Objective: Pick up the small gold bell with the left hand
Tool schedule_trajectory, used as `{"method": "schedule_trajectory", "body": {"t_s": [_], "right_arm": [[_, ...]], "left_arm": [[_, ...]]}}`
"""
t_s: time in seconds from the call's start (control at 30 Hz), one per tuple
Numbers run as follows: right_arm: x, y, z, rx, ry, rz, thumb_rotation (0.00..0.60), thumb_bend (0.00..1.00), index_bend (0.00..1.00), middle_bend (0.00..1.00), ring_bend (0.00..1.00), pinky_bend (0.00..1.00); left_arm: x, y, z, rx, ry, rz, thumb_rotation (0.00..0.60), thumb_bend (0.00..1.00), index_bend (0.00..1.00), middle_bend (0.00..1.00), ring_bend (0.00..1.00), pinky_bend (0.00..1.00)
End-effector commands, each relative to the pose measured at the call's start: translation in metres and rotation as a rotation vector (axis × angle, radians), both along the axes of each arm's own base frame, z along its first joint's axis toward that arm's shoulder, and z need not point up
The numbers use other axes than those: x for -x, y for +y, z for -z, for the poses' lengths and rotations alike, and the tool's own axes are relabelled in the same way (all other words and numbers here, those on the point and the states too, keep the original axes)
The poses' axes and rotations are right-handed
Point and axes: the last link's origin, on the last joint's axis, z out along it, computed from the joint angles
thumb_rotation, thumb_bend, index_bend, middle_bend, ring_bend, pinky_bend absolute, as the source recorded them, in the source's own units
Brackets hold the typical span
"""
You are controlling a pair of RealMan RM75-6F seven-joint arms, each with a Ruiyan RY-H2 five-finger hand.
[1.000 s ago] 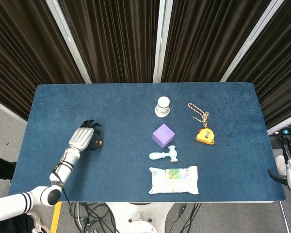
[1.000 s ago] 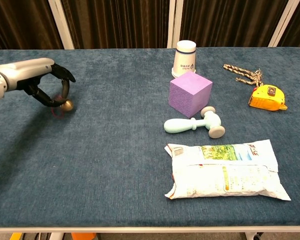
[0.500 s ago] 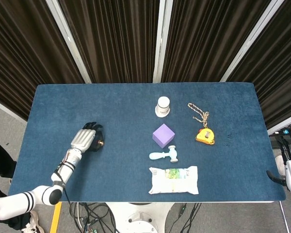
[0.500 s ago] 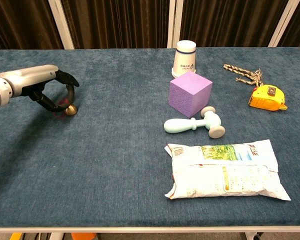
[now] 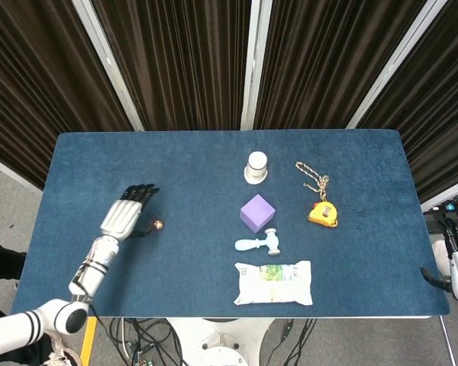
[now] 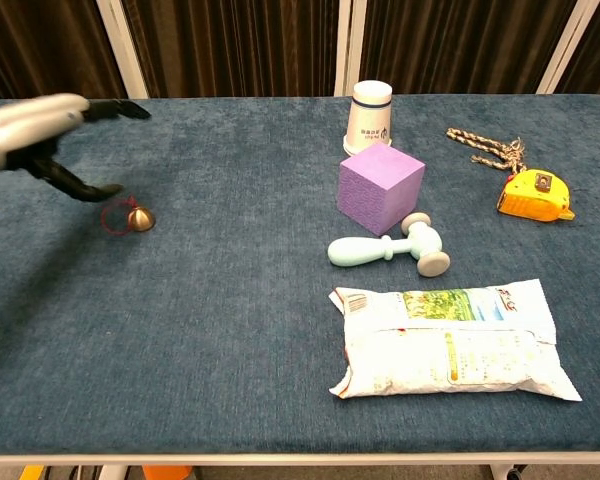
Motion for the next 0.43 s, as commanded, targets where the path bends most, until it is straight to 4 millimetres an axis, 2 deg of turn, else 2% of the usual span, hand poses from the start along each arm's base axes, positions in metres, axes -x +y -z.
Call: {"method": "schedule_trajectory", "body": {"t_s": [0.03,0.23,0.43], "right_arm": [[-0.001,0.000,0.002,-0.003,-0.004,-0.004,0.600,0.11,0.00,0.00,0.00,0.00],[-0.005,-0.004,0.010,-0.015,-0.008,-0.017,0.600,0.11,0.00,0.00,0.00,0.00],[-0.012,-0.007,0.012,-0.023,0.002,-0.037,0.600,0.11,0.00,0.00,0.00,0.00]], "left_arm": [[0.032,-0.041,-0.037,-0.194,0.098,0.028,0.600,0.28,0.08,0.03,0.00,0.00],[0.078,-0.087,-0.067,-0.328,0.167,-0.016,0.600,0.23,0.08,0.03,0.00,0.00],[0.094,-0.110,-0.081,-0.374,0.170,-0.068,0.600,0.23,0.08,0.05,0.00,0.00]]}}
